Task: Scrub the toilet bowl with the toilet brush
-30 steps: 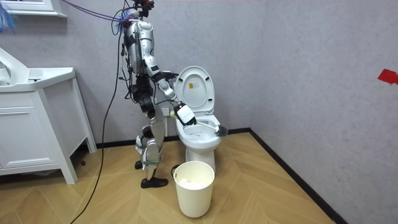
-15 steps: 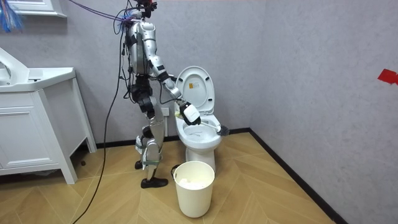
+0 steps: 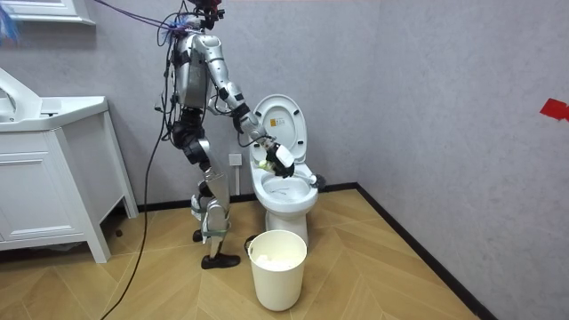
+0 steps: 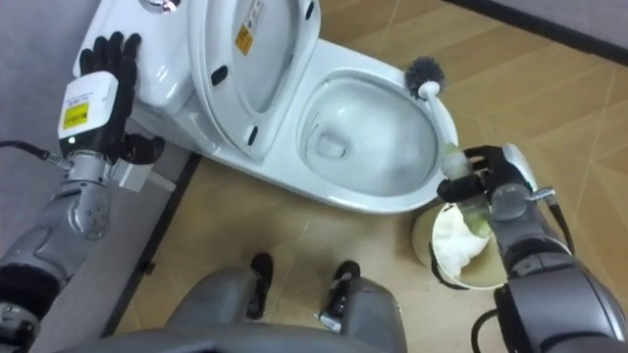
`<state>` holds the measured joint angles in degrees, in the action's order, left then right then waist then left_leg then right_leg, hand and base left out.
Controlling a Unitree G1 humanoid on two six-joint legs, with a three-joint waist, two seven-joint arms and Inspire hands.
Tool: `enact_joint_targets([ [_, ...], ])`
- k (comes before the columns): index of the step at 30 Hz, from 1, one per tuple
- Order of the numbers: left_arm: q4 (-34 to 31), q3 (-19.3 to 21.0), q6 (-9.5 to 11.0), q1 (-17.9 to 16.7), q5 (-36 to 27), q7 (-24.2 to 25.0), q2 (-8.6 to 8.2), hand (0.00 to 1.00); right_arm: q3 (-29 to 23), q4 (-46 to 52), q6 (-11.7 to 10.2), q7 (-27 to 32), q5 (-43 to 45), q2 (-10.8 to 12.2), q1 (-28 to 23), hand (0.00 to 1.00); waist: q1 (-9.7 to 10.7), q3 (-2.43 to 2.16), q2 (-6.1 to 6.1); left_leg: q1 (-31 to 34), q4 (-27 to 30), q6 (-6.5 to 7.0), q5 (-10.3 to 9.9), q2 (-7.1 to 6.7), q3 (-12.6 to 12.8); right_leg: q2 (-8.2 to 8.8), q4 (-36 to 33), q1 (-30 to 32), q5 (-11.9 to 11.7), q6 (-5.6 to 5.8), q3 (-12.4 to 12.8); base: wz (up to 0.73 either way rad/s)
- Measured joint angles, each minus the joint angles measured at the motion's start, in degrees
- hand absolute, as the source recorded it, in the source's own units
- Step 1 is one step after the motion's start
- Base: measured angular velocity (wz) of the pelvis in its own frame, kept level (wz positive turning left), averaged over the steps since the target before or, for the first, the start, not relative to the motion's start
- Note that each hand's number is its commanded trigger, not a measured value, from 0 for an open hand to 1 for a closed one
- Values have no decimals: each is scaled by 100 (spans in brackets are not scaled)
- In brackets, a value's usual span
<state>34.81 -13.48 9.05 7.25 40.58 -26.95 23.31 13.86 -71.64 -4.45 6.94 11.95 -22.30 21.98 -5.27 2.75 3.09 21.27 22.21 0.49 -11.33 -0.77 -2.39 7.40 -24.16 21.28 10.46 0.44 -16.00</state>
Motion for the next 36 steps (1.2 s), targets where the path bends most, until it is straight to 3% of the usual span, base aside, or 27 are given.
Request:
enact_joint_targets([
  [7,41,-172,-98,119,-53,-101,-41,0,323,534,270,319,582,-2,-1,100,-142,11,-33,130,62,-6,4,20,-13,-33,15,100,-39,-23,5,-1],
  [18,1,-304,-125,122,-41,-280,-69,0,795,1676,315,499,1777,19,-503,100,-218,-11,-12,191,56,-27,24,21,-17,-41,40,166,-44,-34,0,2],
  [23,17,-341,-215,136,12,-274,-65,0,1237,1866,332,228,2149,14,-820,100,-229,-73,32,201,38,-27,24,22,-14,-48,40,170,-43,-33,15,0],
  [27,16,-438,-223,166,0,-272,-12,0,1639,1999,330,-189,2387,9,-1104,100,-255,-82,45,204,-6,-23,27,13,-9,-36,31,191,-43,-31,26,0],
  [30,3,-468,-230,147,2,-287,36,0,1636,2127,408,-245,2404,-30,-1250,100,-260,-129,83,227,-39,-18,40,8,12,-23,20,245,-43,-31,35,-1],
  [32,4,-469,-243,122,16,-288,35,0,1636,2151,408,-328,2444,-48,-1276,100,-258,-184,132,207,-59,-22,46,11,13,-24,32,232,-43,-31,29,0],
  [36,3,-421,-270,94,165,-287,-4,0,1532,2166,376,-342,2651,-43,-1350,100,-235,-183,164,147,-51,-21,47,7,12,-24,56,147,-42,-25,22,3],
])
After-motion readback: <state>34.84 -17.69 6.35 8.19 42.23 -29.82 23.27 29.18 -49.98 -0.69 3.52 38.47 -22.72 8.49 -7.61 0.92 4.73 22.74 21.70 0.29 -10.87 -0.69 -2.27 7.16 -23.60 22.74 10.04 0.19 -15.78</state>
